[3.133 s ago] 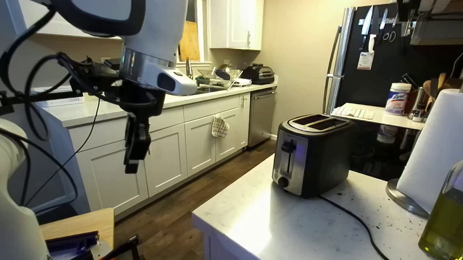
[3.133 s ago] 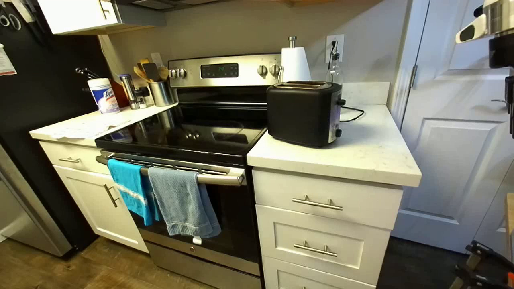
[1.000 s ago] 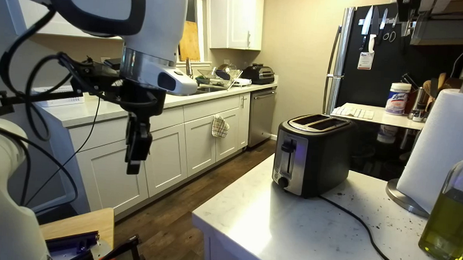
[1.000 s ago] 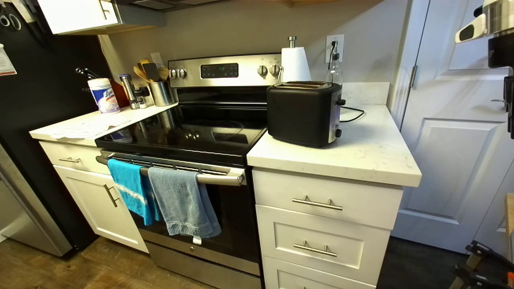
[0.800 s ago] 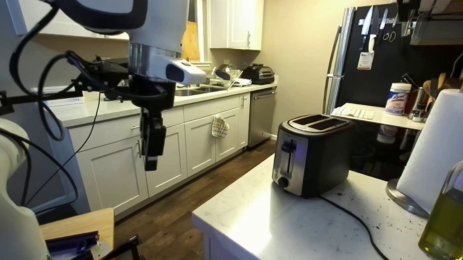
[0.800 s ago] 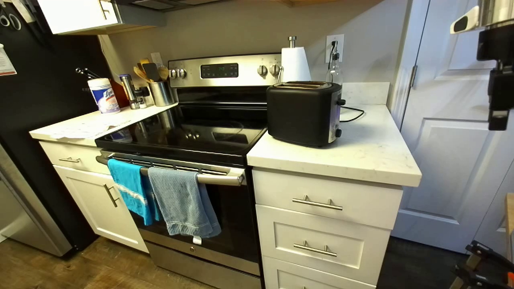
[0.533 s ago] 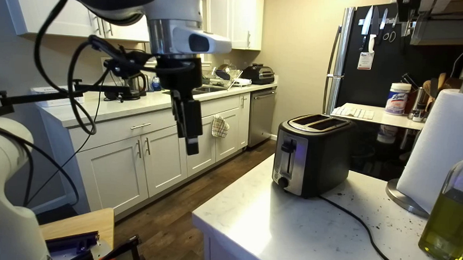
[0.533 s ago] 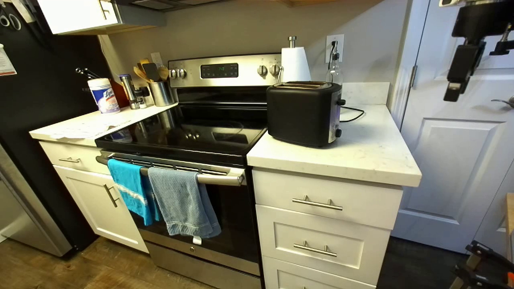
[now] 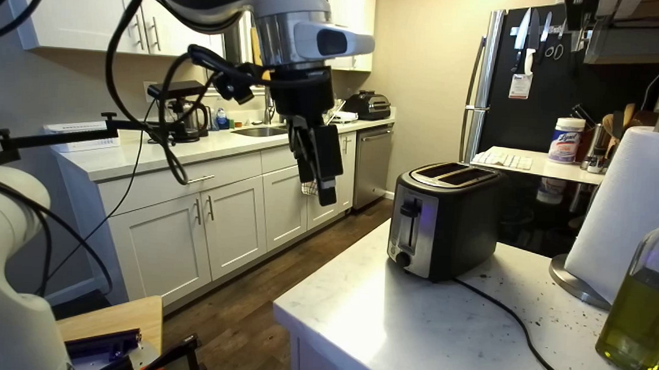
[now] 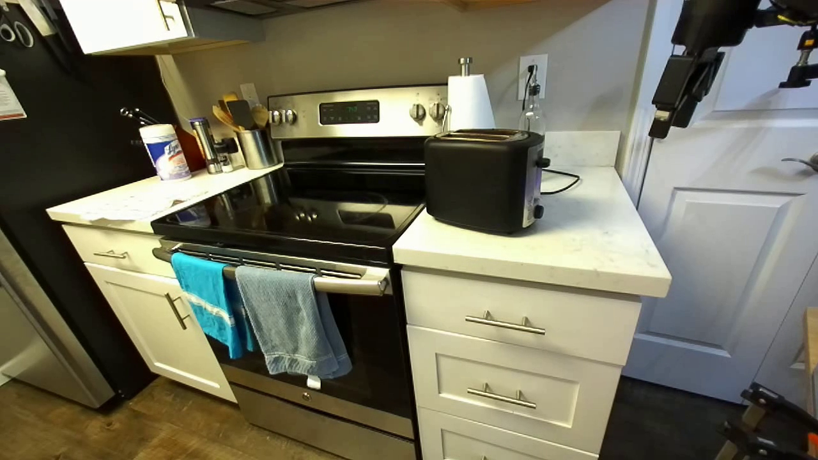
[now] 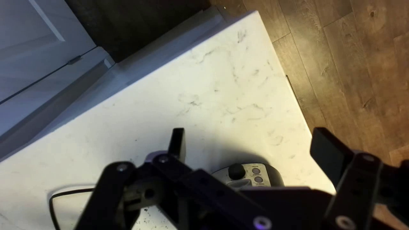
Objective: Push the toaster lever down
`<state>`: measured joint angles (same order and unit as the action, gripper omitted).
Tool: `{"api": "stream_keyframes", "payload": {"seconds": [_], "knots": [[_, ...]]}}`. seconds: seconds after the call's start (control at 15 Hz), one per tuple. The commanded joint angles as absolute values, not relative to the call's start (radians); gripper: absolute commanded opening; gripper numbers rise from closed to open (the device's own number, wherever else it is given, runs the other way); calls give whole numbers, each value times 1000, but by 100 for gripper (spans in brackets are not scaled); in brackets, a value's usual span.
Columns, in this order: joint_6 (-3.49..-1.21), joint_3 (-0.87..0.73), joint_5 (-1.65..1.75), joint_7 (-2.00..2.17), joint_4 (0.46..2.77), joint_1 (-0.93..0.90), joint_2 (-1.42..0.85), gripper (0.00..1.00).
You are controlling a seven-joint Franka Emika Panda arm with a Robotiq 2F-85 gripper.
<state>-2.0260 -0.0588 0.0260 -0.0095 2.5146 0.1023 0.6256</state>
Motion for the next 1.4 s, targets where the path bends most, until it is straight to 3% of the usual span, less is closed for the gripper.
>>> {"api": "stream_keyframes", "payload": {"seconds": [0.0,0.4,1.13,1.2,1.33], "knots": [[-2024,-64,29,-7,2509,97,618,100],[-2047,-62,38,-1,2507,103,606,100],[-2467,-84,25,-37,2417,88,341,100],[-2488,-87,18,-44,2400,83,315,75],[-2499,-88,10,-48,2356,76,264,67]]}}
